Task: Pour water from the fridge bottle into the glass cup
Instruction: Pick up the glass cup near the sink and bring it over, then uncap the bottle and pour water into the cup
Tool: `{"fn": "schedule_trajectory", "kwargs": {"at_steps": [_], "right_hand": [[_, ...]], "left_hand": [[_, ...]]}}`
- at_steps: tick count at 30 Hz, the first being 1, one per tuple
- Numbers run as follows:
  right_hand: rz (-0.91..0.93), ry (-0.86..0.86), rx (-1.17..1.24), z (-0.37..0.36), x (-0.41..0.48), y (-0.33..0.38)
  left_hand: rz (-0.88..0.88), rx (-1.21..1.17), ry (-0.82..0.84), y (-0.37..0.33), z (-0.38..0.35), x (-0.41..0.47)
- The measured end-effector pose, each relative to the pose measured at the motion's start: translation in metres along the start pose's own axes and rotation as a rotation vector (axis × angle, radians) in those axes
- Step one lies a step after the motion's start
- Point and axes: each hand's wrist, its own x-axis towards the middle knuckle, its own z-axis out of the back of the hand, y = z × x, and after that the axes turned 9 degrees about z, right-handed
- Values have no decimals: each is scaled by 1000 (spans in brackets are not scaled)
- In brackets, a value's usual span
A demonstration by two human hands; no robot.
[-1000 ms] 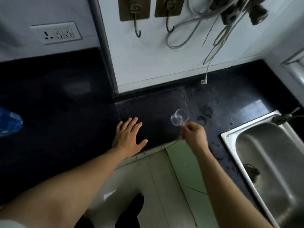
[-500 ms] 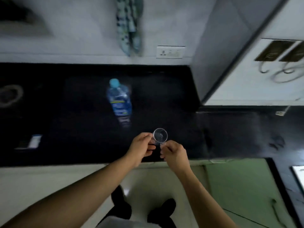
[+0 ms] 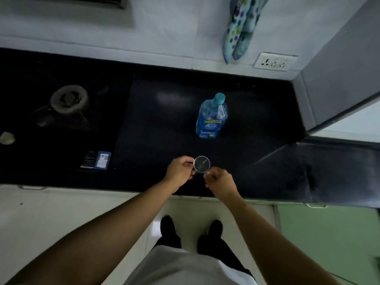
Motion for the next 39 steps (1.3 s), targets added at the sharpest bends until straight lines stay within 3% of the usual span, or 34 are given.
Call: {"fn": "schedule_trajectory", "kwargs": {"at_steps": [8, 16, 22, 29, 34, 39], "right_hand": [[-140, 47, -7, 4, 22, -13], [-120, 128, 66, 7, 29, -27], [-116, 193, 143, 32, 33, -36], [8, 96, 263, 86, 53, -35], [38, 92, 314, 110, 61, -32], [37, 115, 322, 111, 59, -29]], "left_hand": [[-29, 183, 8, 5, -19, 21], [-37, 306, -12, 5, -20, 28], [-148, 288, -229, -55, -1, 40], [-327, 361, -69, -133, 7, 75], [-361, 320, 18, -136, -1, 85], [-373, 291, -5, -136, -5, 87]]}}
